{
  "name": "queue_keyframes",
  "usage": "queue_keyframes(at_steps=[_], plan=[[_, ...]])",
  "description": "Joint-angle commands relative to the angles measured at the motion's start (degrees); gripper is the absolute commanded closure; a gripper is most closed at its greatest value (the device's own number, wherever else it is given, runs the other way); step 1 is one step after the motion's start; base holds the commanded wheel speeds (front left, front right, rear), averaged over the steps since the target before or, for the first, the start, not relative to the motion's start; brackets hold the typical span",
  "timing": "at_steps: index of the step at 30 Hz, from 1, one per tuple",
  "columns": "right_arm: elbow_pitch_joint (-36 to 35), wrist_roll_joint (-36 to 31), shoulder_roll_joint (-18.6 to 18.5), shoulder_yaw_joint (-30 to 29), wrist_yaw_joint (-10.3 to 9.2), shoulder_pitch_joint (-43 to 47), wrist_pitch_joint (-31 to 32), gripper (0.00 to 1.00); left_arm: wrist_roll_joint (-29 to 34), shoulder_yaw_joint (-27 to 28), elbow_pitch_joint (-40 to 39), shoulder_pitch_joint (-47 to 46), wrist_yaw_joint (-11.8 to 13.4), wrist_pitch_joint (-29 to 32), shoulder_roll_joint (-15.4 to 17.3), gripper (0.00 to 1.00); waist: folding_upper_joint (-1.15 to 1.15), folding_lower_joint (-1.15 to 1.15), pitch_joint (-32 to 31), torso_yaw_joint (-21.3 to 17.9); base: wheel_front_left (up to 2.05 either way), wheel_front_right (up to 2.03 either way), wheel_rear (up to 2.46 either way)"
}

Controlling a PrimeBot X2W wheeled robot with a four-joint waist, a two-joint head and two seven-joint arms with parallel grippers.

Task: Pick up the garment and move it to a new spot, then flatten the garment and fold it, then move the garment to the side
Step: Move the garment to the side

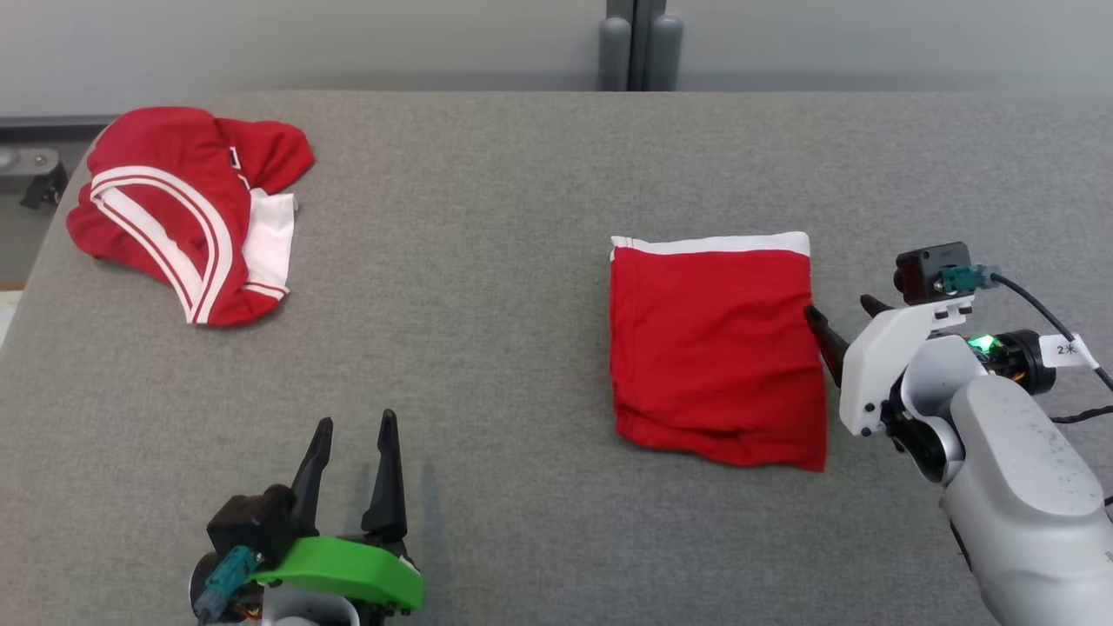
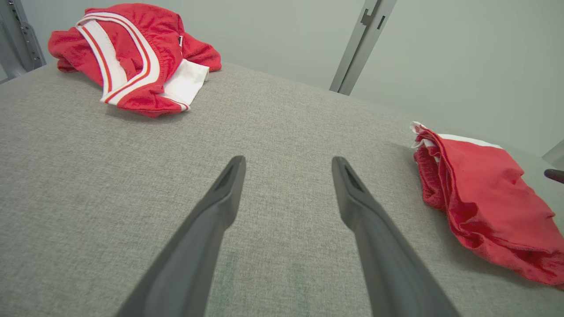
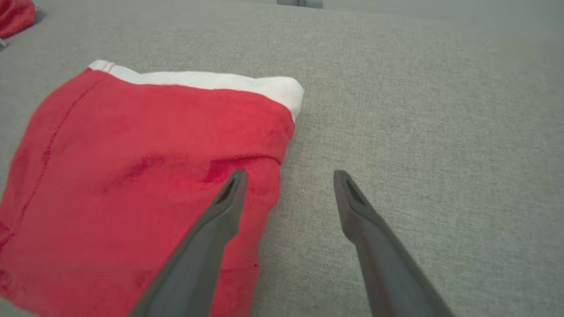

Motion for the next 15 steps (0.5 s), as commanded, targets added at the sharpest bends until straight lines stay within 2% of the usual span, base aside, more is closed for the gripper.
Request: queue_keyframes(at_steps=[1,5,11,13,14,15], plan=[[0.41,0.85,-0.88,0.9,-0.06,-0.72,1.09,0.0,0.17,-0.04,0.02,-1.24,0.13,-0.04,0.16,0.0,0.0,0.0,1.81,1.73,0.0,0.0,0.0],[1.3,3.85,-2.04,3.13,-0.06,-0.99,3.46,0.0,0.49,-0.16,-0.05,-1.97,0.13,-0.04,0.16,0.0,0.0,0.0,3.1,2.55,0.0,0.0,0.0],[2.58,6.95,-2.07,5.6,-0.06,-1.97,3.49,0.0,0.79,-0.38,-0.14,-2.63,0.07,-0.04,0.16,0.0,0.0,0.0,4.67,2.69,0.0,0.0,0.0],[3.06,7.35,-1.89,6.69,-0.06,-2.47,3.09,0.63,1.0,-0.55,-0.09,-3.21,-0.03,-0.04,0.16,0.0,0.0,0.0,5.11,2.48,0.0,0.0,0.0],[3.36,7.63,-1.82,7.17,-0.06,-2.77,2.97,0.84,1.14,-0.7,-0.16,-3.48,-0.09,-0.04,0.16,0.0,0.0,0.0,5.39,2.3,0.0,0.0,0.0],[3.49,7.72,-1.81,7.62,-0.06,-3.06,2.69,1.0,1.01,-0.94,-0.17,-3.58,-0.25,-0.04,0.16,0.0,0.0,0.0,5.59,2.17,0.0,0.0,0.0]])
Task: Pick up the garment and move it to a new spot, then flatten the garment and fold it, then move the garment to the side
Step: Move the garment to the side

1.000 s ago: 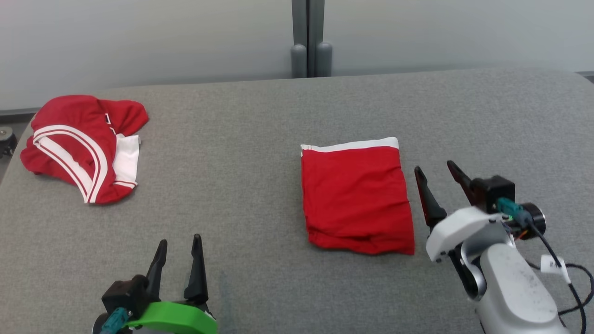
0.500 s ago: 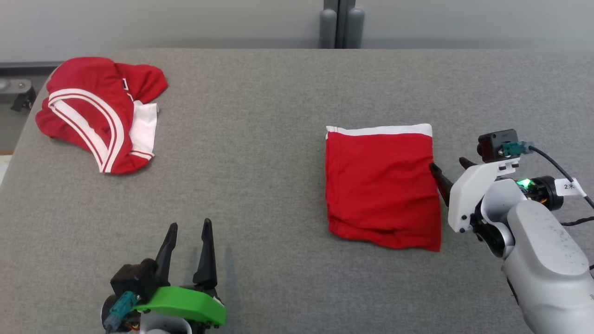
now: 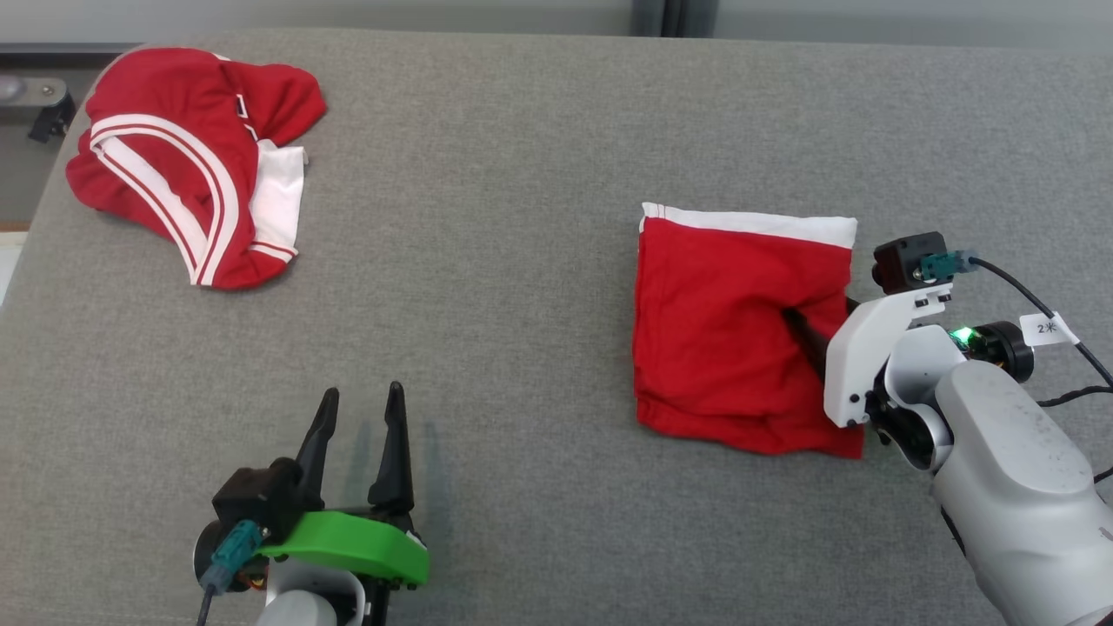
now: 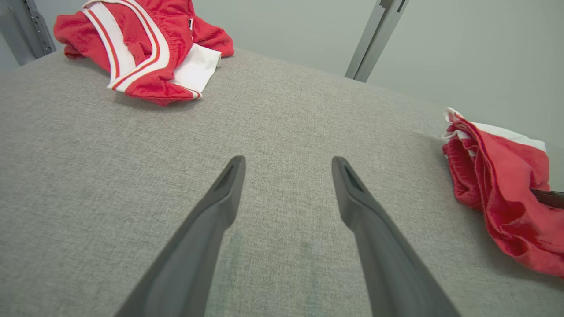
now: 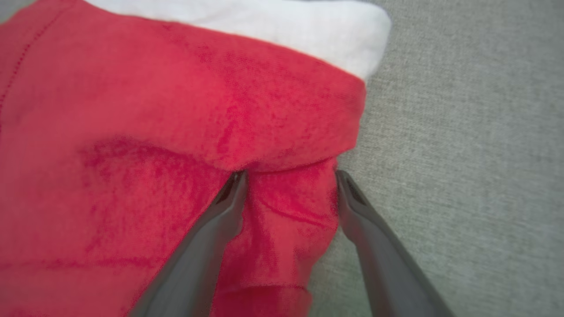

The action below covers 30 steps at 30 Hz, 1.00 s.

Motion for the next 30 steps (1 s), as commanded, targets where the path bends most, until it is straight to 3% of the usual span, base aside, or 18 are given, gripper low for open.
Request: queue_keyframes(at_steps=[1,8,19,24,30], plan=[[0.5,0.4,-0.03,0.79,-0.06,-0.43,-0.74,1.0,0.34,-0.44,-0.18,-1.13,-0.39,-0.04,0.14,0.0,0.0,0.0,0.69,-0.54,0.0,0.0,0.0],[1.3,0.3,-1.81,2.41,-0.07,-3.85,-4.48,1.0,1.39,-0.52,-1.32,-3.32,-0.88,-0.04,0.15,0.0,0.0,0.0,2.57,-4.38,0.0,0.0,0.0],[3.69,-0.55,-7.18,-0.3,-0.07,-7.87,-9.33,1.0,5.41,-1.41,-1.79,-7.7,-2.2,-0.04,0.5,0.0,0.0,0.0,7.69,-17.73,0.0,0.0,0.0],[5.67,0.04,-7.82,-3.1,-0.07,-9.14,-11.84,1.0,6.68,-2.52,-0.85,-9.99,-2.66,-0.04,1.58,0.0,0.0,0.0,10.29,-23.62,0.0,0.0,0.0],[7.62,0.59,-7.04,-4.7,-0.07,-10.8,-14.41,1.0,7.32,-4.14,0.2,-12.16,-2.99,-0.01,2.86,0.0,0.0,0.0,12.52,-27.75,0.0,0.0,0.0]])
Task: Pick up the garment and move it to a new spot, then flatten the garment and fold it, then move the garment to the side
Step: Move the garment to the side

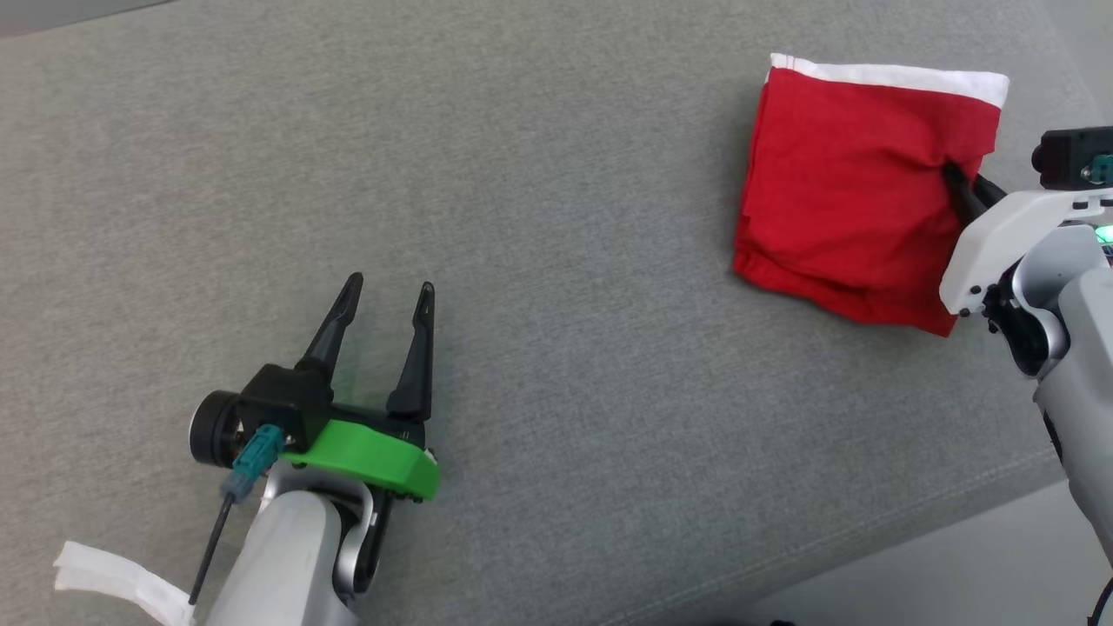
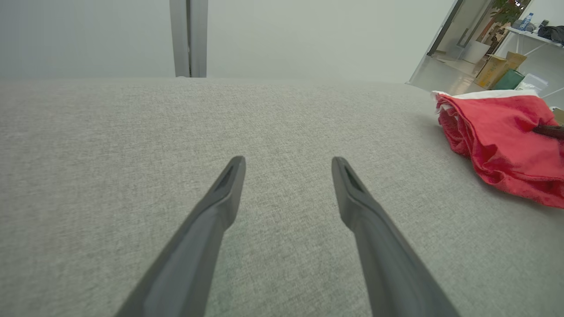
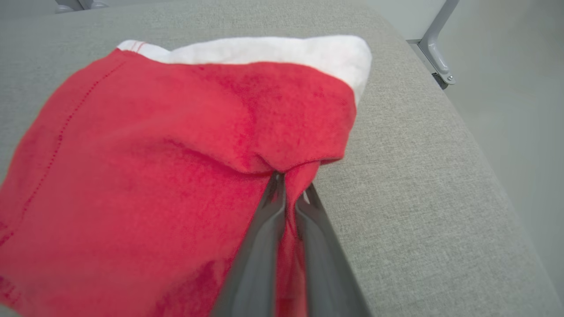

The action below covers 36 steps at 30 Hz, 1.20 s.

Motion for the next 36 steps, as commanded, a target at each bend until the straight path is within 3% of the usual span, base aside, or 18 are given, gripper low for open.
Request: queue_keyframes(at_steps=[1,11,28,29,30,36], plan=[[0.35,0.58,0.53,-0.19,-0.08,-1.04,-0.7,1.0,0.65,-0.24,0.1,-1.3,-0.22,0.09,0.85,0.0,0.0,0.0,4.3,-5.34,0.0,0.0,0.0],[2.65,-1.05,-0.3,-0.59,-0.08,-4.96,-3.15,1.0,0.53,-2.07,-0.96,-3.14,-0.25,0.52,1.1,0.0,0.0,0.0,6.61,-3.31,0.0,0.0,0.0],[11.31,-6.07,-10.43,-1.8,-0.08,-17.85,-1.3,1.0,-0.48,-2.35,-3.69,-4.22,1.08,0.25,0.98,0.0,0.0,0.0,11.33,6.28,0.0,0.0,0.0],[11.75,-6.62,-10.54,-2.24,-0.08,-18.05,-2.05,0.71,-0.63,-2.28,-3.6,-4.03,1.15,0.22,0.95,0.0,0.0,0.0,11.27,6.47,0.0,0.0,0.0],[12.04,-7.14,-10.77,-2.63,-0.08,-18.22,-2.81,0.0,-0.75,-2.24,-3.58,-3.88,1.18,0.26,0.9,0.0,0.0,0.0,11.23,6.6,0.0,0.0,0.0],[14.47,-9.72,-9.99,-4.21,-0.08,-17.49,-5.69,0.0,-1.03,-2.18,-2.86,-2.98,1.25,0.13,0.67,0.0,0.0,0.0,9.7,7.0,0.0,0.0,0.0]])
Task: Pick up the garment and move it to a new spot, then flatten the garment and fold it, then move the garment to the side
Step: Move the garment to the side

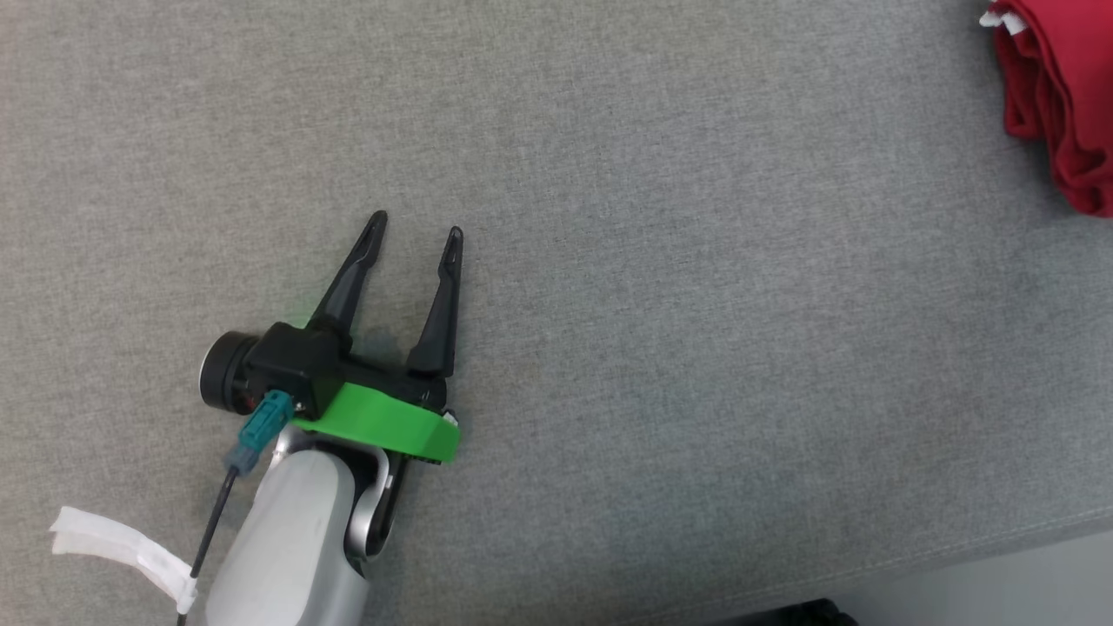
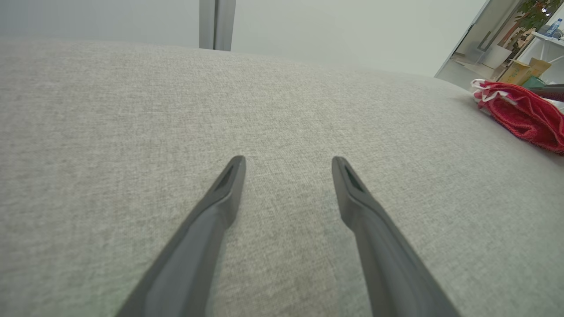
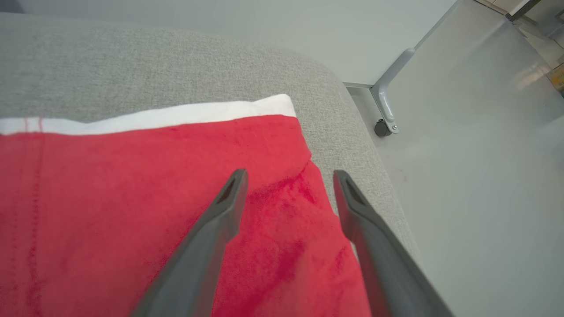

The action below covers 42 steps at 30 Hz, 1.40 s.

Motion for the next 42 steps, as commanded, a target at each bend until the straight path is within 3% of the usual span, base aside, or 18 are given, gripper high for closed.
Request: queue_keyframes(at_steps=[1,10,22,28,35,42], plan=[[0.19,-0.67,0.04,-0.36,-0.08,0.73,-0.9,0.0,-0.5,0.44,1.04,1.18,0.35,0.01,0.3,0.0,0.0,0.0,-1.19,-0.07,0.0,0.0,0.0],[-1.65,-3.39,3.24,-0.29,-0.08,2.01,-5.02,0.0,-0.97,1.59,1.41,2.47,0.38,-0.14,-0.34,0.0,0.0,0.0,-7.33,0.34,0.0,0.0,0.0],[-4.9,-8.47,10.37,-2.35,-0.08,8.4,-12.15,0.0,-1.66,8.47,1.91,8.53,0.66,-0.17,-1.31,0.0,0.0,0.0,-19.58,4.24,0.0,0.0,0.0],[-9.65,-11.49,16.69,-4.73,-0.08,16.51,-13.01,0.0,-1.46,12.15,2.01,12.69,0.7,-0.16,-1.68,0.0,0.0,0.0,-24.22,5.91,0.0,0.0,0.0],[-20.26,-14.11,24.72,-9.02,-0.08,29.52,-13.09,0.0,-1.51,15.1,1.87,17.61,0.86,-0.16,-2.04,0.0,0.0,0.0,-27.52,7.06,0.0,0.0,0.0],[-28.01,-13.59,27.25,-7.98,-0.08,41.47,-13.11,0.0,-1.96,15.94,1.47,21.69,0.52,-0.17,-2.28,0.0,0.0,0.0,-29.4,7.58,0.0,0.0,0.0]])
